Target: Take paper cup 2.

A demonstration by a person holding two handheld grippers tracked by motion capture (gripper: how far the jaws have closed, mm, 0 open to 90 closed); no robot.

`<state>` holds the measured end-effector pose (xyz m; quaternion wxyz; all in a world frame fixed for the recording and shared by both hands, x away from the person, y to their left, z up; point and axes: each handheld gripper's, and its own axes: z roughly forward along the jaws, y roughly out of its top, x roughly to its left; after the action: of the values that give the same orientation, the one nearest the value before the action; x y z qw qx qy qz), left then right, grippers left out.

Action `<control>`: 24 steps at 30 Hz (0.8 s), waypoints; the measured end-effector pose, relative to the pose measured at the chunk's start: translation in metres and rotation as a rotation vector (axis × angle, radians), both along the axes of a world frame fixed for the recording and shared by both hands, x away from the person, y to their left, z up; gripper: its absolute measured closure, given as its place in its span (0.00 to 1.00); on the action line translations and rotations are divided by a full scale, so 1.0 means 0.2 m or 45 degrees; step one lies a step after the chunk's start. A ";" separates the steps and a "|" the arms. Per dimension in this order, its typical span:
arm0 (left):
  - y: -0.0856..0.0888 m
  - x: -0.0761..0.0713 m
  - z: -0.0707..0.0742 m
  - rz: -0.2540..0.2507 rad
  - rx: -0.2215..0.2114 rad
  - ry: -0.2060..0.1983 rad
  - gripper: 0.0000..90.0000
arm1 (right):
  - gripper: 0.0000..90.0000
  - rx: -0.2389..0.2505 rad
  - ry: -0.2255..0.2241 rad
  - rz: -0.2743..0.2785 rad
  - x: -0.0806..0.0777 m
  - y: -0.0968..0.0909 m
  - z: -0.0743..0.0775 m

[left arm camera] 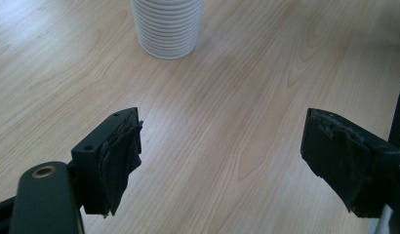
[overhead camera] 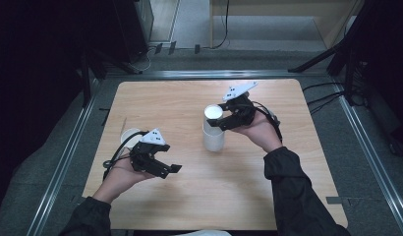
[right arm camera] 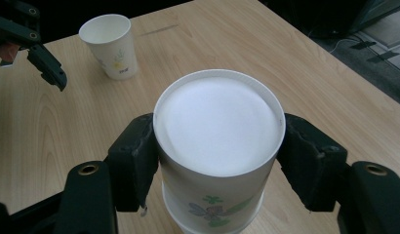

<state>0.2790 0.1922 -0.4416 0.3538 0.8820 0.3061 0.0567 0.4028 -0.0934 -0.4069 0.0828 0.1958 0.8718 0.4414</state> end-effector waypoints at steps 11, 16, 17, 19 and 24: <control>-0.02 0.01 0.00 -0.014 -0.002 -0.003 0.17 | 0.40 0.034 -0.018 -0.022 -0.02 -0.03 0.04; -0.02 0.01 0.00 -0.016 -0.013 -0.009 0.17 | 0.40 0.065 -0.028 -0.034 -0.03 -0.04 0.08; -0.02 0.01 0.00 -0.018 -0.014 -0.007 0.17 | 0.40 0.071 -0.033 -0.035 -0.04 -0.05 0.09; -0.02 0.01 0.01 -0.036 -0.016 -0.005 0.17 | 0.40 0.085 -0.042 -0.037 -0.04 -0.05 0.11; -0.02 0.00 0.01 -0.037 -0.024 -0.027 0.17 | 0.40 0.094 -0.069 -0.048 -0.07 -0.06 0.16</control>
<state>0.2800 0.1874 -0.4391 0.3662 0.8823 0.2901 0.0580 0.3894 -0.1055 -0.3746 0.1074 0.2032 0.8485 0.4767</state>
